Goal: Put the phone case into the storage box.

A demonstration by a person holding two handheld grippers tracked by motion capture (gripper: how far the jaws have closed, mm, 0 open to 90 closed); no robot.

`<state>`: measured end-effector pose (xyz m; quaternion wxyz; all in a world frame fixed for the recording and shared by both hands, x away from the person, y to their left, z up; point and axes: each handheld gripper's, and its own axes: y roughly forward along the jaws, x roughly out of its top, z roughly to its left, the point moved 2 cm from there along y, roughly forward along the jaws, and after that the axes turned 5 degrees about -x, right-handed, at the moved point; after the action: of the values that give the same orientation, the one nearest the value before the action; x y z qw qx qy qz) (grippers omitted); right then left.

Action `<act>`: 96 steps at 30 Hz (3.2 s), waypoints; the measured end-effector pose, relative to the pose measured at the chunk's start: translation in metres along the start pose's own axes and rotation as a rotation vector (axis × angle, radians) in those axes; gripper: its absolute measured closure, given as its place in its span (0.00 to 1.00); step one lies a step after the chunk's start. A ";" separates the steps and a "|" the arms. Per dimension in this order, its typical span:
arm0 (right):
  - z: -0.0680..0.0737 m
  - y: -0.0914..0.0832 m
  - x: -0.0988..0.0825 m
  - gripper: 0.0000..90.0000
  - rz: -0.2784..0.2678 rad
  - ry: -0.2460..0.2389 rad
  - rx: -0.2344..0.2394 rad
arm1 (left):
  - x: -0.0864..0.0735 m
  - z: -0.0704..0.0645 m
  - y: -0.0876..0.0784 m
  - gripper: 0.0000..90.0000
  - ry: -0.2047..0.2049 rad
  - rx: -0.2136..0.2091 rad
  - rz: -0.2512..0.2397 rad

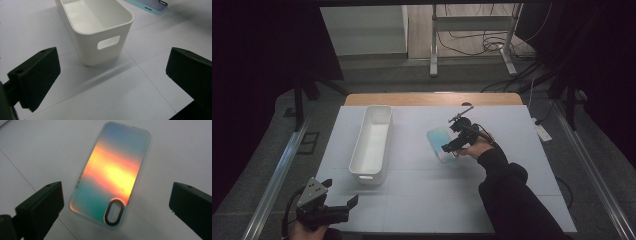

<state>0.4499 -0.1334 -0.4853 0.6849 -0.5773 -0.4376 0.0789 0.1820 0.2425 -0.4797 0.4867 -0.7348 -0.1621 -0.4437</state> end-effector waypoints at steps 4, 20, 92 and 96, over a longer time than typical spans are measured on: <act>0.000 0.002 0.000 0.14 0.013 -0.012 -0.005 | 0.000 0.000 0.000 0.00 0.000 -0.001 -0.001; 0.002 0.008 0.013 0.96 0.036 -0.061 0.058 | 0.000 0.001 0.000 0.00 -0.004 -0.006 -0.001; 0.011 0.076 0.061 0.99 0.078 -0.094 0.004 | 0.000 0.001 0.002 0.01 0.005 -0.007 0.024; 0.005 0.074 0.059 0.99 0.083 -0.088 -0.005 | 0.000 0.001 0.002 0.01 0.004 -0.007 0.024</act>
<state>0.5116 -0.0698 -0.5195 0.6597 -0.5925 -0.4432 0.1313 0.1838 0.2420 -0.4807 0.4898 -0.7376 -0.1507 -0.4398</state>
